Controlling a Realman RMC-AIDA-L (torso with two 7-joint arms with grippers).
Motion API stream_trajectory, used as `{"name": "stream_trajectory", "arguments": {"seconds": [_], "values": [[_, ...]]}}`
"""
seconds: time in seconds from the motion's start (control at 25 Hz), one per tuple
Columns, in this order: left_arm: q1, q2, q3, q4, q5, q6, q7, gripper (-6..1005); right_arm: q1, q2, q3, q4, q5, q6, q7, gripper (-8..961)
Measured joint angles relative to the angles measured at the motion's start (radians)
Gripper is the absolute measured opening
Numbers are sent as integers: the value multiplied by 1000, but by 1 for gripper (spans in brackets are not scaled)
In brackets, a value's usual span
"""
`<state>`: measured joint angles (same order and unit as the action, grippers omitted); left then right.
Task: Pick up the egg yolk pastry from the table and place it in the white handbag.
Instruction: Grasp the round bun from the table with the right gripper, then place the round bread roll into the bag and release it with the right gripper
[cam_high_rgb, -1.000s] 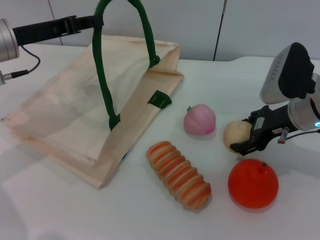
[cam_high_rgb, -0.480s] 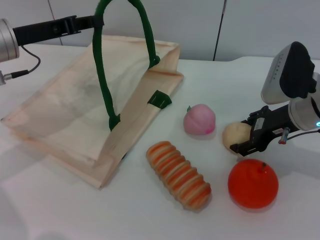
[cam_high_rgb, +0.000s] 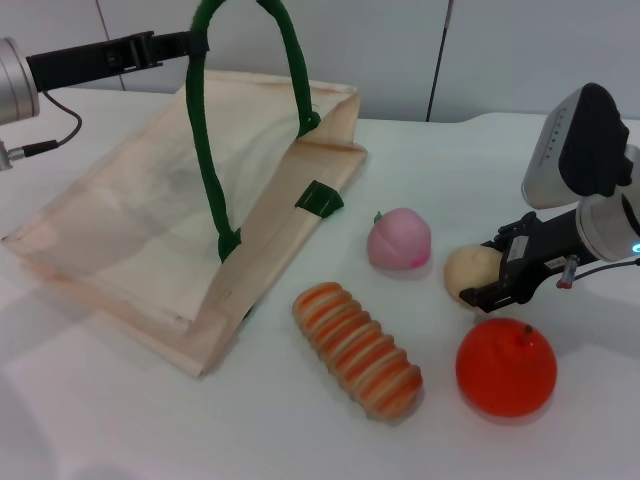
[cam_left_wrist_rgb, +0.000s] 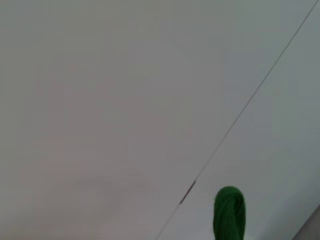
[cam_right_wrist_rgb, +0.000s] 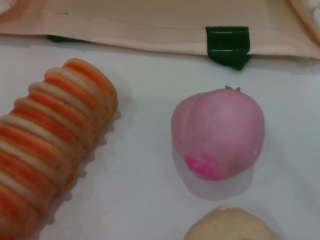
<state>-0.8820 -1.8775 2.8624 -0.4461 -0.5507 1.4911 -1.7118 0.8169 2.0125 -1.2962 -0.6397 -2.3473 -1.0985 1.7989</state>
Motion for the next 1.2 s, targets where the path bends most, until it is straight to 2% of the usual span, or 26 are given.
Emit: {"name": "stream_trajectory", "arguments": {"seconds": [0.44, 0.56, 0.6, 0.84, 1.0, 1.2], "values": [[-2, 6, 0, -2, -15, 43, -2, 121, -11, -6, 39, -70, 0, -23, 3, 720], [-2, 11, 0, 1, -21, 62, -2, 121, -34, -7, 74, -129, -14, -51, 7, 715], [-2, 12, 0, 1, -22, 70, -3, 121, -55, 0, 106, -184, -40, -71, 10, 714], [-3, 15, 0, -5, -40, 113, -13, 121, -80, 8, 153, -290, -52, -128, 12, 712], [-3, 23, 0, -6, -67, 161, -16, 121, -75, 11, 145, -344, -26, -173, 13, 711], [-7, 27, 0, -7, -89, 195, -24, 121, -34, 13, 65, -356, 51, -184, 13, 709]]}}
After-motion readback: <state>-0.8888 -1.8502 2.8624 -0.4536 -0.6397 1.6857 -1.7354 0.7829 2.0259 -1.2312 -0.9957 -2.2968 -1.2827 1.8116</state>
